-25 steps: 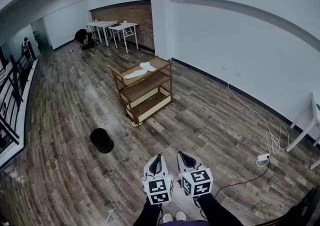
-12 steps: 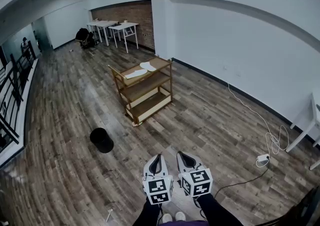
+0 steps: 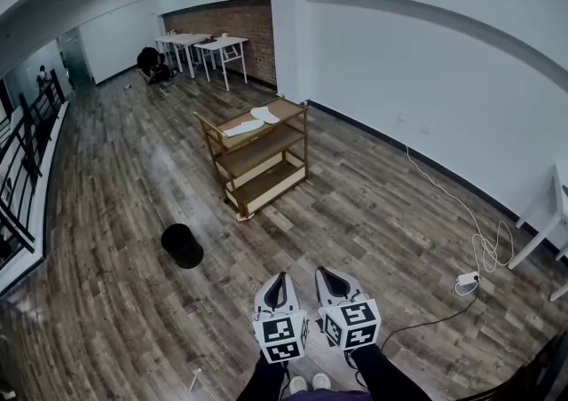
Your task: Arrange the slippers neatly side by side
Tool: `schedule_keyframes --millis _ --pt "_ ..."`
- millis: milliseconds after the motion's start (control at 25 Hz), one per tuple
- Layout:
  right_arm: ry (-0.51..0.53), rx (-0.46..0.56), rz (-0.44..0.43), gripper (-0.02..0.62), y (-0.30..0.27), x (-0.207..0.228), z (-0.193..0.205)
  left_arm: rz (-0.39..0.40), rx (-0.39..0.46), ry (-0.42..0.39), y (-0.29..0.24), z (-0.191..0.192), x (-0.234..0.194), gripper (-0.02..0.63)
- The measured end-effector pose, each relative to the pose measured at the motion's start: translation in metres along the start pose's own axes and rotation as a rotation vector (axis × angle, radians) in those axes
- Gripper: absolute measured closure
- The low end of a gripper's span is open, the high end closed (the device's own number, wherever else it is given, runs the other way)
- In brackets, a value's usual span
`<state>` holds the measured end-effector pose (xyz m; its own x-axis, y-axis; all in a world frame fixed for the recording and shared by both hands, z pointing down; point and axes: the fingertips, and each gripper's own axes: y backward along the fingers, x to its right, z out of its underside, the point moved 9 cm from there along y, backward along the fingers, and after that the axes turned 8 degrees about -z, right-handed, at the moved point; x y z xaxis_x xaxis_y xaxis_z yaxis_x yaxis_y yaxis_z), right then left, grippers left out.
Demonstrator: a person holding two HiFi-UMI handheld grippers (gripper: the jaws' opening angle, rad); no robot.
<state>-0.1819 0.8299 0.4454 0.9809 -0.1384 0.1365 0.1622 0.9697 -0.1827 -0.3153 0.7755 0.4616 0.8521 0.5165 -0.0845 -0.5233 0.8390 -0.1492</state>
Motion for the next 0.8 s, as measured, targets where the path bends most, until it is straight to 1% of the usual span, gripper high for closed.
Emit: schedule_keyframes --millis 280,440,600,720,800 --pt "-0.006 -0.009 0.01 0.597 0.0 -0.014 0.0 -0.012 -0.009 -0.003 0.011 0.001 -0.015 0.606" --pt "-0.028 -0.008 0.027 0.597 -0.001 -0.025 0.002 -0.014 -0.023 0.033 0.018 0.006 -0.025 0.606" --pt "-0.028 -0.007 0.026 0.597 -0.001 -0.042 0.01 -0.009 -0.029 0.033 0.024 0.011 -0.033 0.606" --pt "-0.03 -0.021 0.032 0.597 -0.004 -0.043 0.015 -0.019 -0.042 0.047 0.024 0.016 -0.036 0.606" --pt "-0.033 -0.024 0.033 0.597 -0.006 -0.041 0.016 -0.015 -0.044 0.042 0.022 0.018 -0.035 0.606"
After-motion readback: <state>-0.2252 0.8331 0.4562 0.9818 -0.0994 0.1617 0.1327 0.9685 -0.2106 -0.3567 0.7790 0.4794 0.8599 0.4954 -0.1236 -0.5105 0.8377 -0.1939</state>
